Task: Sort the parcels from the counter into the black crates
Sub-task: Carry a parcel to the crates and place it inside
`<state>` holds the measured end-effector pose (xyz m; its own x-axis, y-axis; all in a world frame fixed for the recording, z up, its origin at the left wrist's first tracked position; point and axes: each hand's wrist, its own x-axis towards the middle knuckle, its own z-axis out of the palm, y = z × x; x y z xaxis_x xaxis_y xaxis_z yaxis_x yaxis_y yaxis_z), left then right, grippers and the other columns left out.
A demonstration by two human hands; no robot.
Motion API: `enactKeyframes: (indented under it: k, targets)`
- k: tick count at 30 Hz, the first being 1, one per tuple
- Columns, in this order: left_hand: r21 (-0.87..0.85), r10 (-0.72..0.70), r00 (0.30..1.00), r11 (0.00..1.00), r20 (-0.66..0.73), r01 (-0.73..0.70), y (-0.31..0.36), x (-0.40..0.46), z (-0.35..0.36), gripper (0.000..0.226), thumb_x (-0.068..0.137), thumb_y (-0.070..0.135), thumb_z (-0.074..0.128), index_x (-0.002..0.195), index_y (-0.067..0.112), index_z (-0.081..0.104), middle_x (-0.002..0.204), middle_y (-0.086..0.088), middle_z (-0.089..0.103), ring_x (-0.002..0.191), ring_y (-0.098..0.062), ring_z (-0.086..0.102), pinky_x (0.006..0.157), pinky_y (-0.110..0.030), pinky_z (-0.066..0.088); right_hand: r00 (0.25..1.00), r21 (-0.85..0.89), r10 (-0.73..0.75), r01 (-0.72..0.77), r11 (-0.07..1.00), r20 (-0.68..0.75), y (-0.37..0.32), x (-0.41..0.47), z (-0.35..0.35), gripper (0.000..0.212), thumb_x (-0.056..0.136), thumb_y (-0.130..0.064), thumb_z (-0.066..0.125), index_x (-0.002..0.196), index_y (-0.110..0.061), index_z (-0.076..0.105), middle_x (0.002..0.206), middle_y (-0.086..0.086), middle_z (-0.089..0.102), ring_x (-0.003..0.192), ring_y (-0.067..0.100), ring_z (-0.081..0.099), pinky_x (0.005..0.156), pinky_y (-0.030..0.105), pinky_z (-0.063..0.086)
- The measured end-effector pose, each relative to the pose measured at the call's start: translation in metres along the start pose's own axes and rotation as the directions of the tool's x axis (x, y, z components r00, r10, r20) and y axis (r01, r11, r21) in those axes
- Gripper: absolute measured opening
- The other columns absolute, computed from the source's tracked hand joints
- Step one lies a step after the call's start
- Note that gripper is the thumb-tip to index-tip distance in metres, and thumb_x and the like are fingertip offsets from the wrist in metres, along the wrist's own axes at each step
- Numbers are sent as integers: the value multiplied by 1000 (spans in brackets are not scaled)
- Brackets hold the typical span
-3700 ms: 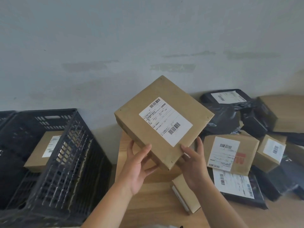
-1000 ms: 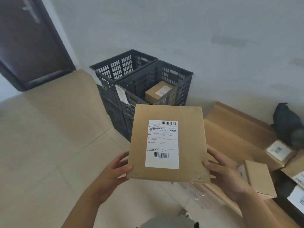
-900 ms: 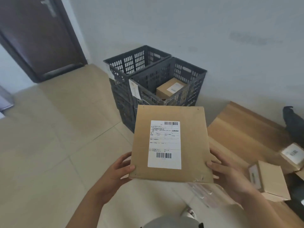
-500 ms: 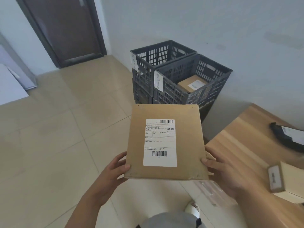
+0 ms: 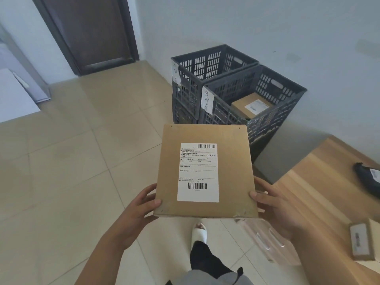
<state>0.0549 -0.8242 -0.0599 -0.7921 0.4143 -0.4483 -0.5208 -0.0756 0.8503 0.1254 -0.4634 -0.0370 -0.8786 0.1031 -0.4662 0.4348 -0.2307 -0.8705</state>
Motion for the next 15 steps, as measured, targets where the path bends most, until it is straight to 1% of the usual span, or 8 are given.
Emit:
enactKeyframes:
  k: [2,4,7,8,10,12,15]
  targets:
    - [5,-9,1000,1000,-15,9,11,18,-4,88,58,48,92,138,33,59,134,-2,69,125,-24,64,105,-43,47,1000,4,16,-16,1000,12,-11,25,0,66,79,-26,84,139,-31,57,124,6,74,110,33,73,98,55,54]
    - [13,-27,999,1000,-30,28,25,39,-10,93,55,49,95,139,33,59,135,-2,68,125,-24,64,105,-43,47,999,8,34,-34,999,30,-23,52,0,65,80,-25,83,139,-32,58,127,7,73,114,34,71,105,59,50]
    - [36,-14,999,999,-50,16,53,72,-13,102,48,53,98,140,34,58,136,-4,68,125,-25,64,103,-42,48,998,17,39,-40,999,51,-42,91,-1,79,66,-37,87,139,-35,60,130,7,71,117,34,70,106,61,49]
    - [45,-5,999,999,-50,7,64,84,-13,103,47,53,98,140,35,57,136,-4,68,125,-25,64,103,-43,48,998,33,37,-38,999,51,-49,105,-3,81,64,-37,88,140,-35,60,130,8,71,117,34,70,107,61,49]
    - [79,5,999,997,-52,0,83,110,-11,106,46,54,98,142,38,55,136,-2,68,124,-24,65,103,-43,48,998,36,28,-30,999,53,-64,130,-8,78,69,-34,87,141,-35,58,129,8,72,117,33,70,107,62,49]
    - [105,7,999,994,-44,-3,99,134,-7,107,48,55,97,144,40,52,136,-1,68,124,-23,65,103,-43,48,998,39,12,-15,999,66,-77,152,-14,70,79,-28,84,143,-34,56,128,7,73,117,32,70,106,60,50]
    - [142,35,999,989,-41,-29,120,167,0,105,50,57,95,144,41,52,136,-1,68,125,-23,64,104,-44,48,997,59,-24,20,998,71,-96,181,-21,56,86,-20,70,140,-31,60,125,7,74,114,33,70,102,58,52]
